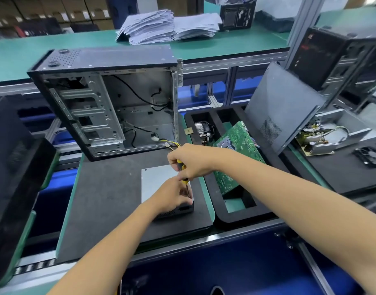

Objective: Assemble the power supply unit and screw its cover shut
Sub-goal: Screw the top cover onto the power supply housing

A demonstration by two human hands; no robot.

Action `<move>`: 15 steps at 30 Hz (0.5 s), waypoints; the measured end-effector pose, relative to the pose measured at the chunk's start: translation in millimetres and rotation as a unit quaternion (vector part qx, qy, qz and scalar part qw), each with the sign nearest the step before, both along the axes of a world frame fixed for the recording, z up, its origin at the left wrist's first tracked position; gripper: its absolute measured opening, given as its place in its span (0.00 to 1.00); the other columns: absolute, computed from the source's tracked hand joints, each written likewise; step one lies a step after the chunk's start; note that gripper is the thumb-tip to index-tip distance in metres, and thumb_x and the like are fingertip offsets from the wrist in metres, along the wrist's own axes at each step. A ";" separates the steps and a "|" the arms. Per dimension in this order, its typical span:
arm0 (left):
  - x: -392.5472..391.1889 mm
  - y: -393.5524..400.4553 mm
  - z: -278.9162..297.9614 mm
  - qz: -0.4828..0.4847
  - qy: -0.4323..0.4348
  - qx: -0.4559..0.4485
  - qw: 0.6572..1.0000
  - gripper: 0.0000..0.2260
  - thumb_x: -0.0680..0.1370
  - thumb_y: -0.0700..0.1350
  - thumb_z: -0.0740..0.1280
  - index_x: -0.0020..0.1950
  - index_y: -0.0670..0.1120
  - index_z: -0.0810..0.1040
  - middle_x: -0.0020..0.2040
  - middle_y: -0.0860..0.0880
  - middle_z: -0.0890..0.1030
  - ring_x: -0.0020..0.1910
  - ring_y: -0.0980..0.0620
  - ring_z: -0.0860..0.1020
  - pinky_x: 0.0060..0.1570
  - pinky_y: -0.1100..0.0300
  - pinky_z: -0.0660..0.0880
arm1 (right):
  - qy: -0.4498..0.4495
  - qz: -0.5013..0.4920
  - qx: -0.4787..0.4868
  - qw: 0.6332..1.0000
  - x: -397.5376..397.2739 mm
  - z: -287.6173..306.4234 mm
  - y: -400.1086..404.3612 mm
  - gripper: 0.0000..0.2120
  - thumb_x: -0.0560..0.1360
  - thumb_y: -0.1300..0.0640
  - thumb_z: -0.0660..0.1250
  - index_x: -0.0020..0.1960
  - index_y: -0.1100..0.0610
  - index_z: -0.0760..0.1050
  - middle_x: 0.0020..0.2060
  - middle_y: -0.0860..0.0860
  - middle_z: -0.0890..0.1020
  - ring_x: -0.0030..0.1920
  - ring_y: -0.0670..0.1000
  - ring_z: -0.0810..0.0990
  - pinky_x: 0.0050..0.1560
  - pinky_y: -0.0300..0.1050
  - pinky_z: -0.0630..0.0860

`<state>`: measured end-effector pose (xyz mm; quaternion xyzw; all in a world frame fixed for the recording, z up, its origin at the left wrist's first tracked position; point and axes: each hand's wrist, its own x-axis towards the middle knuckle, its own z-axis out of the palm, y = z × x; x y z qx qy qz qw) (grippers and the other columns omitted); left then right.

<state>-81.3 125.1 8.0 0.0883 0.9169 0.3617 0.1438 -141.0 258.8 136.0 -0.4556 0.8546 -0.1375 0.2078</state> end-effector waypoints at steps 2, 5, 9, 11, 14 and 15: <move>0.2 0.2 -0.8 0.009 -0.004 0.010 1.000 0.05 0.68 0.43 0.75 0.36 0.50 0.81 0.38 0.54 0.82 0.38 0.59 0.79 0.42 0.66 0.75 | 0.004 0.012 0.000 1.000 0.7 -0.6 1.1 0.10 0.74 0.59 0.71 0.43 0.56 0.68 0.34 0.44 0.72 0.34 0.44 0.69 0.33 0.37 0.66; 0.3 -3.2 -1.6 0.019 -0.011 0.029 0.999 0.05 0.68 0.42 0.76 0.36 0.49 0.81 0.35 0.54 0.81 0.36 0.59 0.78 0.40 0.69 0.73 | 0.003 0.024 -0.004 1.000 0.8 0.0 2.1 0.10 0.74 0.59 0.70 0.42 0.56 0.68 0.34 0.45 0.72 0.35 0.47 0.70 0.34 0.39 0.67; 2.2 -9.6 -1.6 0.006 -0.016 0.054 0.998 0.03 0.69 0.39 0.75 0.39 0.45 0.82 0.38 0.52 0.82 0.40 0.56 0.80 0.48 0.62 0.77 | 0.000 0.031 -0.011 0.999 2.0 -2.6 1.0 0.11 0.73 0.60 0.70 0.41 0.56 0.67 0.33 0.45 0.71 0.33 0.49 0.70 0.34 0.42 0.68; 2.5 -11.1 -1.3 0.003 -0.011 0.055 0.998 0.03 0.70 0.38 0.74 0.41 0.42 0.83 0.41 0.51 0.83 0.43 0.54 0.80 0.51 0.60 0.77 | 0.008 0.038 -0.007 0.999 1.9 -3.0 0.5 0.11 0.73 0.60 0.70 0.42 0.56 0.68 0.34 0.44 0.71 0.33 0.47 0.69 0.33 0.40 0.67; 3.0 -11.0 -1.2 0.008 -0.020 0.076 0.997 0.03 0.70 0.36 0.74 0.43 0.41 0.82 0.42 0.49 0.84 0.44 0.55 0.80 0.52 0.61 0.76 | 0.013 0.050 -0.002 0.999 2.7 -2.8 1.6 0.09 0.73 0.60 0.70 0.42 0.56 0.69 0.34 0.43 0.71 0.35 0.47 0.69 0.33 0.38 0.66; 3.3 -11.0 -1.3 0.010 -0.021 0.083 0.996 0.04 0.70 0.36 0.74 0.43 0.42 0.82 0.43 0.48 0.84 0.45 0.54 0.81 0.52 0.60 0.76 | 0.016 0.053 -0.001 0.998 3.5 -3.0 2.3 0.09 0.73 0.60 0.70 0.43 0.57 0.69 0.35 0.43 0.71 0.36 0.47 0.70 0.33 0.37 0.65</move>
